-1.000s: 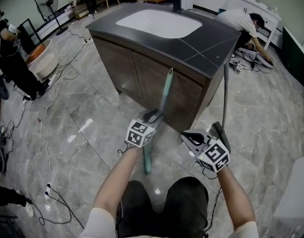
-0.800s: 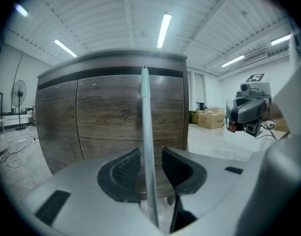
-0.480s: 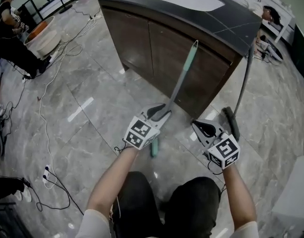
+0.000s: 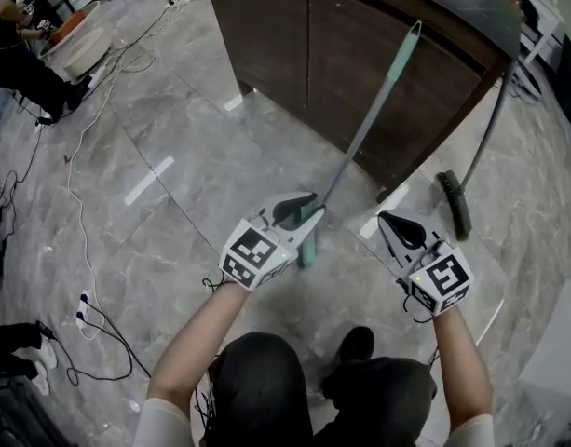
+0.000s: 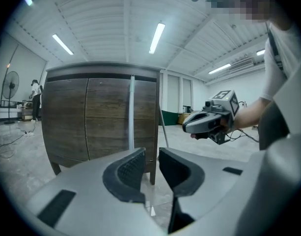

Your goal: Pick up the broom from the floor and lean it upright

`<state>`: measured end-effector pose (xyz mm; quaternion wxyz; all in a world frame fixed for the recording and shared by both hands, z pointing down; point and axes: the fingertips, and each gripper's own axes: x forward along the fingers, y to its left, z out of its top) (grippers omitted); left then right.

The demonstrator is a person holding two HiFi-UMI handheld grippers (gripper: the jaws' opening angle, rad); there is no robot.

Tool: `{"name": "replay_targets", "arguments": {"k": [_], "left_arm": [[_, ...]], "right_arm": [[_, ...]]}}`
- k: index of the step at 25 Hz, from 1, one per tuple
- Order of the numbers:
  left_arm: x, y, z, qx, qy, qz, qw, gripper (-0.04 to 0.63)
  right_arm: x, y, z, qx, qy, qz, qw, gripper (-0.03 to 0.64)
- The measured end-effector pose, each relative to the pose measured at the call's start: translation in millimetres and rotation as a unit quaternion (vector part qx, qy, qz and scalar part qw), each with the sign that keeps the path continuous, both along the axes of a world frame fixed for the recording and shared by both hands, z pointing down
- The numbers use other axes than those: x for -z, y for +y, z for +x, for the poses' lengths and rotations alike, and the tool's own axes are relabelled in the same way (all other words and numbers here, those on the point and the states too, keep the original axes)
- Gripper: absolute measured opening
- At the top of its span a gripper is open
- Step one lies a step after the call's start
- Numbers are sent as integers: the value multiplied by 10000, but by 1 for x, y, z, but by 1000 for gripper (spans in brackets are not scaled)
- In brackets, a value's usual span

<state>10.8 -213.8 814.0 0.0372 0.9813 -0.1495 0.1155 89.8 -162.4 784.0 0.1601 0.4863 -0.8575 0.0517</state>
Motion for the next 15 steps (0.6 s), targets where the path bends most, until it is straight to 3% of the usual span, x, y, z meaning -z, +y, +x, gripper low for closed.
{"name": "replay_targets", "arguments": {"k": [9,15], "left_arm": [[-56,7,-23,78,-18,3,10000,23],[-49,2,-30,255,-152,-118,9995,11]], "right_arm": [[-60,-5,-18,-13,-131,-164,9998,0],[-42,-15,-13,-159,-538,-506,9971,0]]}}
